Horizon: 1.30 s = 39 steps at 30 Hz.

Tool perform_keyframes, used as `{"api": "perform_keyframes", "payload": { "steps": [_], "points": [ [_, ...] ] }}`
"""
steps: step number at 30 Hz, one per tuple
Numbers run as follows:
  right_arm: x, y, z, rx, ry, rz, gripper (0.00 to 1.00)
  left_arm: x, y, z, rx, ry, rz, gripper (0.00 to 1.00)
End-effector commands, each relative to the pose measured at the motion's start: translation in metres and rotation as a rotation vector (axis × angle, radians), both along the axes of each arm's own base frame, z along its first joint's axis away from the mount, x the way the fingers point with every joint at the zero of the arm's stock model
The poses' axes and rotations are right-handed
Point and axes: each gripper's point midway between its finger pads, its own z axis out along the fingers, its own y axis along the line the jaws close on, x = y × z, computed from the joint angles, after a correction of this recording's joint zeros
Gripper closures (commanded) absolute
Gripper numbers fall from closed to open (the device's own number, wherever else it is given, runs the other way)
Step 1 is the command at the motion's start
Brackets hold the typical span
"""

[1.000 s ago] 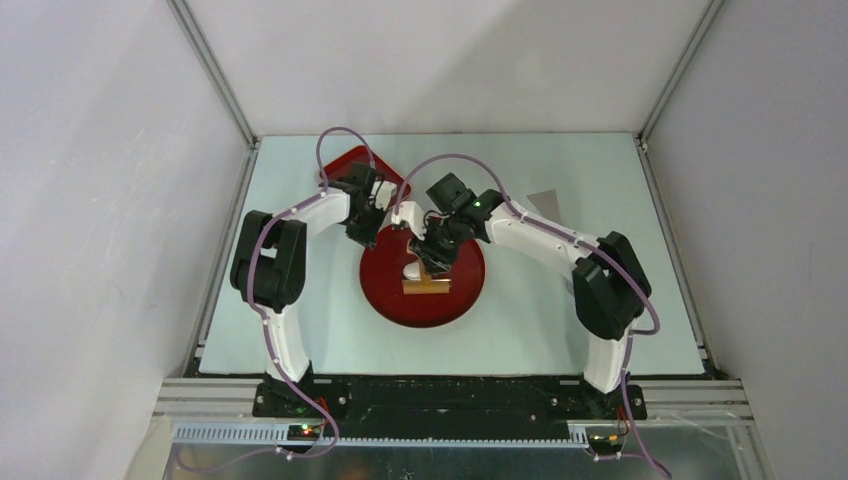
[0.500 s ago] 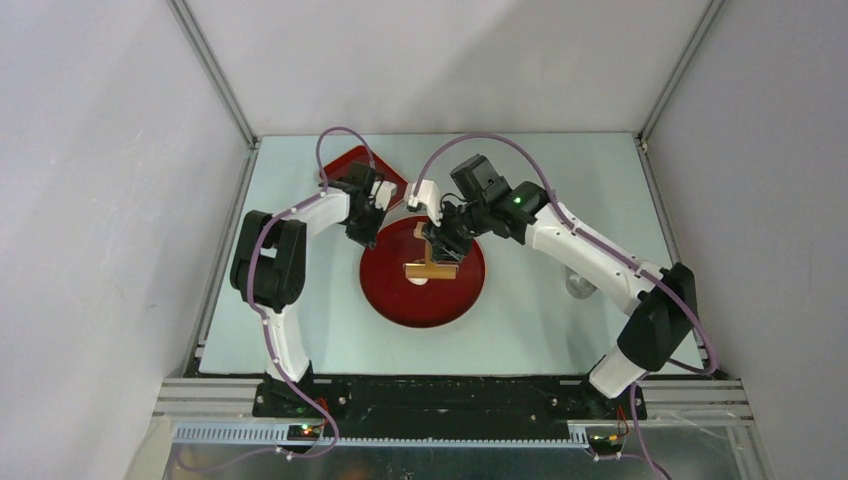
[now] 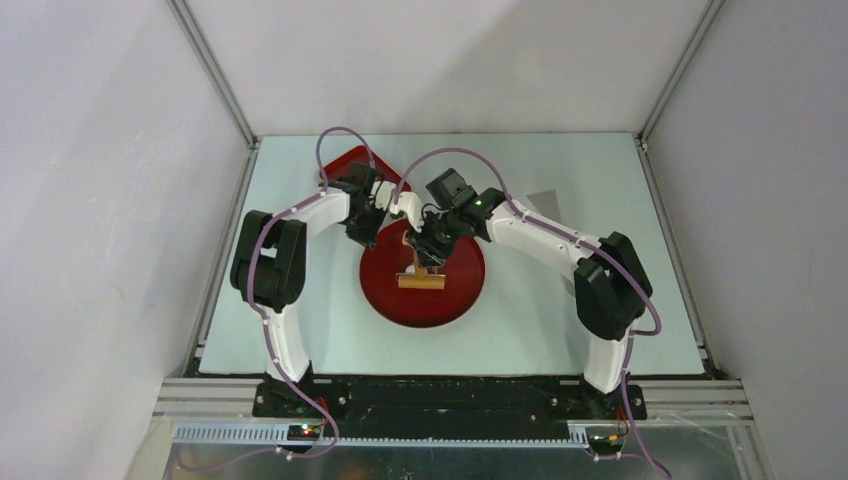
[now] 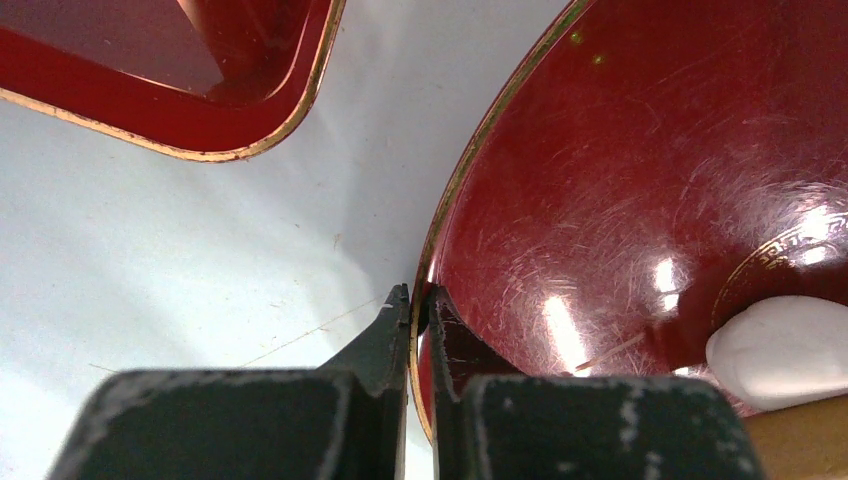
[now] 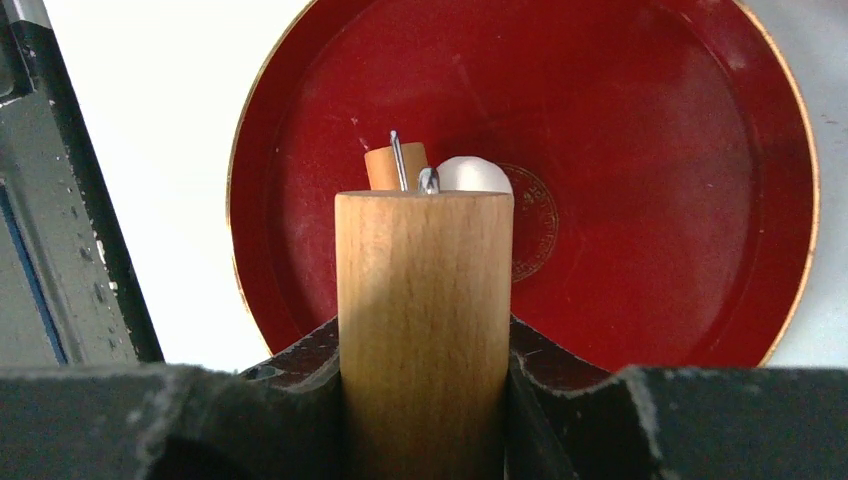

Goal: Roll out the dumpling wrappers from the dough
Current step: Flatten out the dough on the work surface.

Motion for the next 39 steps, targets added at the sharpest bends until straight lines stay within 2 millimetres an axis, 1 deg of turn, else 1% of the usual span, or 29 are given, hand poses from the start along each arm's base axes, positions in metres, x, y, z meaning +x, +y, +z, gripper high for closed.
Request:
{"api": "perform_keyframes", "payload": {
  "steps": [1,4,7,8,9,12,14,15,17,19,20,22,23,24,25,26,27,31,34,36,39],
  "points": [
    [0.019,0.013,0.003,0.023,-0.076,-0.008,1.0,0.003,0.002,-0.008,0.017,0.012,-0.012,1.0],
    [0.019,0.011,-0.006,0.001,-0.065,-0.007,1.0,0.003,0.003,-0.008,0.017,0.012,-0.01,1.0],
    [0.015,0.009,-0.01,-0.013,-0.044,0.004,1.0,0.002,0.003,-0.008,0.015,0.014,-0.011,1.0],
    [0.014,0.01,-0.004,-0.002,-0.043,0.009,1.0,0.003,0.003,-0.008,0.015,0.014,-0.01,1.0],
    [0.007,0.01,0.0,0.003,-0.018,0.024,1.0,0.003,0.003,-0.008,0.014,0.012,-0.01,1.0],
    [-0.004,0.014,0.042,0.084,-0.016,0.045,1.0,0.003,0.003,-0.008,0.013,0.013,-0.01,1.0],
    [-0.007,0.016,0.071,0.136,-0.043,0.053,1.0,0.003,0.002,-0.008,0.012,0.015,-0.009,1.0],
    [-0.005,0.017,0.084,0.157,-0.065,0.051,1.0,0.003,0.002,-0.008,0.011,0.015,-0.01,1.0],
    [0.0,0.016,0.103,0.18,-0.116,0.038,1.0,0.003,0.003,-0.008,0.012,0.015,-0.009,1.0],
    [0.009,0.016,0.106,0.176,-0.158,0.018,1.0,0.003,0.003,-0.008,0.012,0.014,-0.009,1.0],
    [0.014,0.015,0.106,0.17,-0.175,0.01,1.0,0.003,0.003,-0.008,0.013,0.015,-0.01,1.0],
    [0.022,0.016,0.096,0.146,-0.173,0.0,1.0,0.004,0.002,-0.008,0.013,0.013,-0.008,1.0],
    [0.027,0.016,0.086,0.129,-0.165,-0.002,1.0,0.003,0.003,-0.008,0.014,0.015,-0.009,1.0],
    [0.03,0.017,0.082,0.118,-0.166,-0.008,1.0,0.003,0.003,-0.009,0.013,0.016,-0.009,1.0],
    [0.032,0.017,0.071,0.101,-0.156,-0.009,1.0,0.003,0.003,-0.008,0.012,0.014,-0.008,1.0],
    [0.035,0.018,0.066,0.095,-0.156,-0.013,1.0,0.003,0.003,-0.008,0.013,0.015,-0.009,1.0],
    [0.037,0.019,0.056,0.082,-0.145,-0.016,1.0,0.003,0.003,-0.008,0.012,0.015,-0.009,1.0],
    [0.04,0.017,0.019,0.012,-0.109,-0.017,1.0,0.003,0.003,-0.008,0.012,0.016,-0.008,1.0],
    [0.036,0.011,-0.002,-0.024,-0.071,-0.016,1.0,0.003,0.003,-0.008,0.01,0.016,-0.008,1.0],
    [0.03,0.009,-0.007,-0.025,-0.052,-0.012,1.0,0.003,0.003,-0.008,0.009,0.016,-0.008,1.0],
    [0.026,0.008,-0.005,-0.011,-0.05,-0.017,1.0,0.003,0.003,-0.008,0.008,0.017,-0.008,1.0]
  ]
}}
